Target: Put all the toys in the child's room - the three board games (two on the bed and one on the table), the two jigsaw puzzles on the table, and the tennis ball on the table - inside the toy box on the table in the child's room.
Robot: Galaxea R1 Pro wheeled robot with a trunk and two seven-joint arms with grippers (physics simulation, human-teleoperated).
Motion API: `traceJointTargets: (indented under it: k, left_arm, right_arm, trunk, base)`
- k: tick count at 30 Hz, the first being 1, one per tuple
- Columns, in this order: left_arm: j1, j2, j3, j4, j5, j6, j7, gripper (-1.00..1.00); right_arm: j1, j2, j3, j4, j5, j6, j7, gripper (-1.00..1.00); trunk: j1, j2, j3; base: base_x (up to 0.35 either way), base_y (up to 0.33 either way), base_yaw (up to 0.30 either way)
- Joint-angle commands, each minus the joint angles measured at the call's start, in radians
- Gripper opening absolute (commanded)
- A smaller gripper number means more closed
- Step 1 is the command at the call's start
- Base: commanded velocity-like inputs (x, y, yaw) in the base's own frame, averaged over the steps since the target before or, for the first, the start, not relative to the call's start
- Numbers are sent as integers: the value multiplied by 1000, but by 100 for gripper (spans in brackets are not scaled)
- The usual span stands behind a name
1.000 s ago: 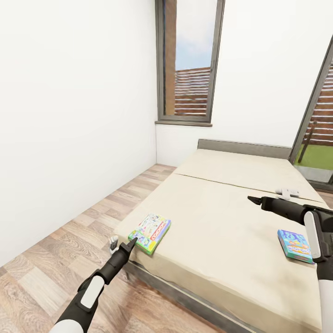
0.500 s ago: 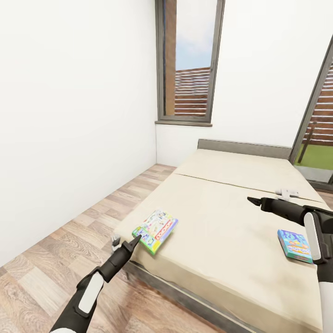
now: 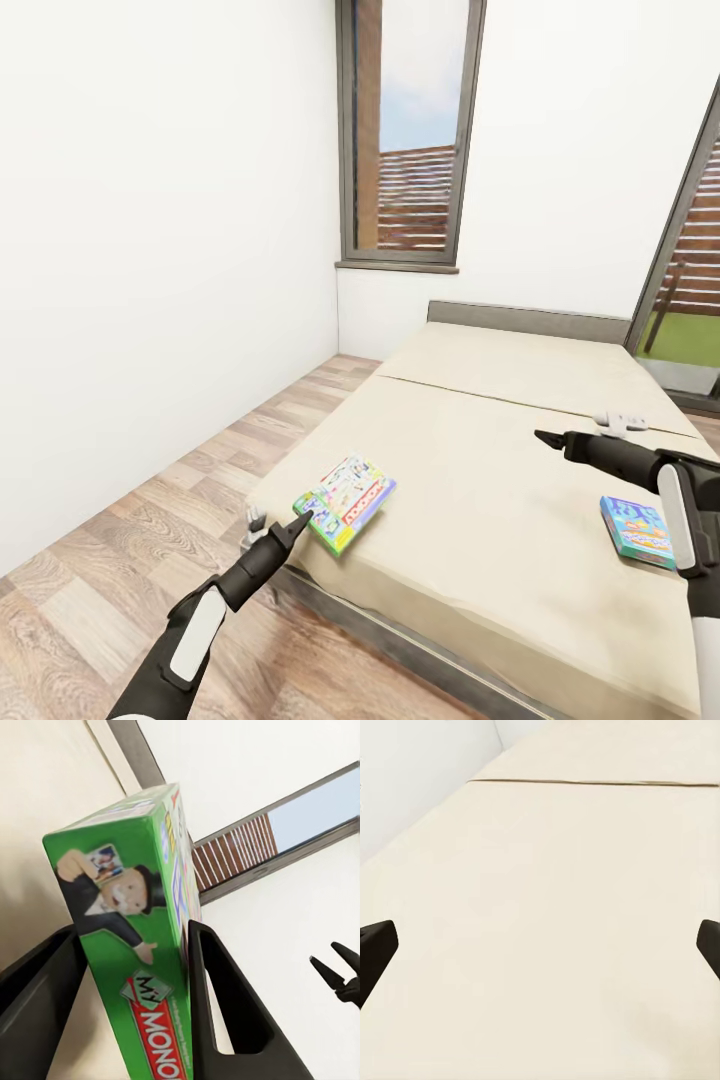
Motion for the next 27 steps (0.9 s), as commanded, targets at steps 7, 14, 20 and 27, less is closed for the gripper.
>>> traceJointTargets:
  k: [7,14,20,27]
  left_arm:
    - [1,0,-2,-4,6,15,-3,-100]
    - [0,-5,-22,-11,6,42,-2,-100]
    - [2,-7,-60,-75,2,99,8,-100]
    - [4,-7,-85,-103,2,131,11,-100]
  right_arm:
    - [5,0,-1,-7,-9,7,-2,100]
    - [7,0,-1,-9,-9,5,0,100]
    - [16,0,-1,-13,-9,-1,25,100]
    - [19,0,0,-20,-9,-1,46,100]
  trunk:
    - [0,0,-1]
    - [0,0,-1]
    - [0,0,-1]
    - [0,0,-1]
  base:
    - [0,0,0]
    - [0,0,0]
    - [0,0,0]
    - [0,0,0]
